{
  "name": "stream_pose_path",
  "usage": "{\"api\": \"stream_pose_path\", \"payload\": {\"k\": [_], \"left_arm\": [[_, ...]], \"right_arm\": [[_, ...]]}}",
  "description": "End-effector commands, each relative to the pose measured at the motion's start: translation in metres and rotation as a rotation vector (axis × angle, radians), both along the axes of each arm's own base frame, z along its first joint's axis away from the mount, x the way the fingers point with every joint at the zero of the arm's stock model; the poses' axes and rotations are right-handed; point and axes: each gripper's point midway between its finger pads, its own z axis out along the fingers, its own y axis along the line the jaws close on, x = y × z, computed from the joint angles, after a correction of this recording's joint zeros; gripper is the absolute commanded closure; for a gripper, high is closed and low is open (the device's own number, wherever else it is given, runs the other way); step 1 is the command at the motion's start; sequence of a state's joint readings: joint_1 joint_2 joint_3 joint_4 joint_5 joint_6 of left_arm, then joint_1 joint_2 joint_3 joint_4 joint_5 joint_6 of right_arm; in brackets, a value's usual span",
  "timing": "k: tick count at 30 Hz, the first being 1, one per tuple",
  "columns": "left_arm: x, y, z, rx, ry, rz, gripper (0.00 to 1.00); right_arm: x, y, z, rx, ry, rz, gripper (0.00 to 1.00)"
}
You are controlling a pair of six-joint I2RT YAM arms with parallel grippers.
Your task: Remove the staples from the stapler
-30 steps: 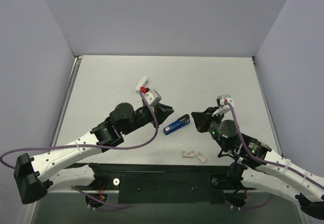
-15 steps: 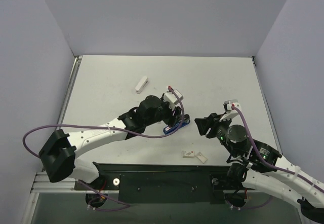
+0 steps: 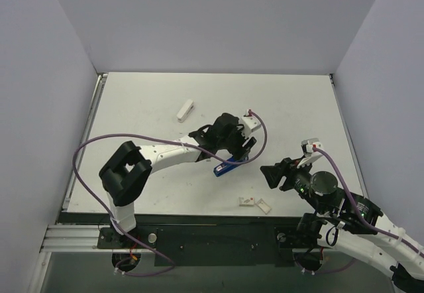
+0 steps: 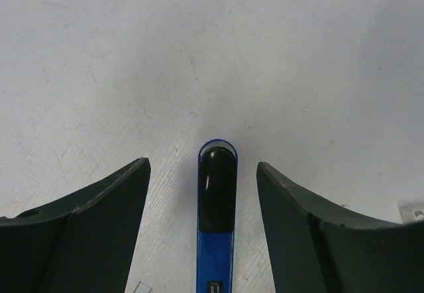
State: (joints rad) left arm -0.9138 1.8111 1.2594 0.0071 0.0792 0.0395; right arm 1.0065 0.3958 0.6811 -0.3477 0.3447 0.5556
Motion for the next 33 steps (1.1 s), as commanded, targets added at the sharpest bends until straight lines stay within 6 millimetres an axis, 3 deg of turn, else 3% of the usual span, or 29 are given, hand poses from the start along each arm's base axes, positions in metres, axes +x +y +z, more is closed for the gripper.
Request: {"api": "stream_pose_path", "payload": {"k": [1, 10, 25, 29, 33], "left_arm": [[0.007, -0.006, -0.012, 0.059, 0.021, -0.048, 0.25], [0.008, -0.005, -0.040, 0.119, 0.053, -0.046, 0.26], [0.007, -0.005, -0.056, 0.157, 0.052, -0.047, 0.34], [0.008, -0.006, -0.053, 0.153, 0.043, -0.048, 0.56], [0.004, -0.008, -0.045, 0.144, 0.033, -0.062, 0.92]], "right_arm": [[-0.004, -0.004, 0.006, -0.002, 0.002, 0.012, 0.47], [-0.004, -0.004, 0.000, -0.017, 0.006, 0.009, 0.46], [-0.002, -0.002, -0.006, -0.031, 0.022, 0.007, 0.46], [-0.002, -0.001, -0.007, -0.030, 0.023, 0.006, 0.46], [-0.003, -0.001, -0.008, -0.033, 0.025, 0.013, 0.47]]}}
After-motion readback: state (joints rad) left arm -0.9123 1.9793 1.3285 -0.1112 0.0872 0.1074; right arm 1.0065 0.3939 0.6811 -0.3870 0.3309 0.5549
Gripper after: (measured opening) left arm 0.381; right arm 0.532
